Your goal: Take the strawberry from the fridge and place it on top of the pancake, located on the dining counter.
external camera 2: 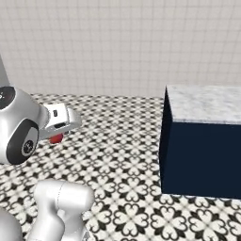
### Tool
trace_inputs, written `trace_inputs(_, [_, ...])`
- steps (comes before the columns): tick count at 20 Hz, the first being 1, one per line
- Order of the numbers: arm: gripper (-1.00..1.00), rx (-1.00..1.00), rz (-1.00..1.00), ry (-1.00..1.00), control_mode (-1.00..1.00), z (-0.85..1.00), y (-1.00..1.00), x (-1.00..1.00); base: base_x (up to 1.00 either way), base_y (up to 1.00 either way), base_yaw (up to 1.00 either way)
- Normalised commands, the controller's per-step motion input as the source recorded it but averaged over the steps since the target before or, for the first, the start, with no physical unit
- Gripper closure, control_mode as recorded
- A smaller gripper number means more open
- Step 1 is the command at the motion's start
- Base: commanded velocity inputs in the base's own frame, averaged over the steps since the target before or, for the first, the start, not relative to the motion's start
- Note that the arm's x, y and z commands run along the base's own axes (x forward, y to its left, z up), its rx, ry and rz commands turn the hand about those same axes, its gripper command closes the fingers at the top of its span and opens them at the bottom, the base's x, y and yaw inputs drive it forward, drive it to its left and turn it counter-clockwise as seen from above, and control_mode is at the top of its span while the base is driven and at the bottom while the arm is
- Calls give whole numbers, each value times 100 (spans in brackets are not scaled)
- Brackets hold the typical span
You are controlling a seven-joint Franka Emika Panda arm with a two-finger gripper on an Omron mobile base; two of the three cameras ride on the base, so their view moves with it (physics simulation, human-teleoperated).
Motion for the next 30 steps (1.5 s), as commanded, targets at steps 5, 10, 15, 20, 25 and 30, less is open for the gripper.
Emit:
trace_inputs(5, [100,0,0,0,100,0,0,0,100,-5,-7])
trace_inputs(10, [100,0,0,0,100,0,0,0,100,-5,-7])
trace_inputs(15, [100,0,0,0,100,0,0,0,100,-7,-9])
trace_inputs(20, [100,0,0,0,100,0,0,0,100,-8,-15])
trace_inputs(25, [100,0,0,0,100,0,0,0,99,-3,-46])
trace_inputs(30, [100,0,0,0,100,0,0,0,91,0,-57])
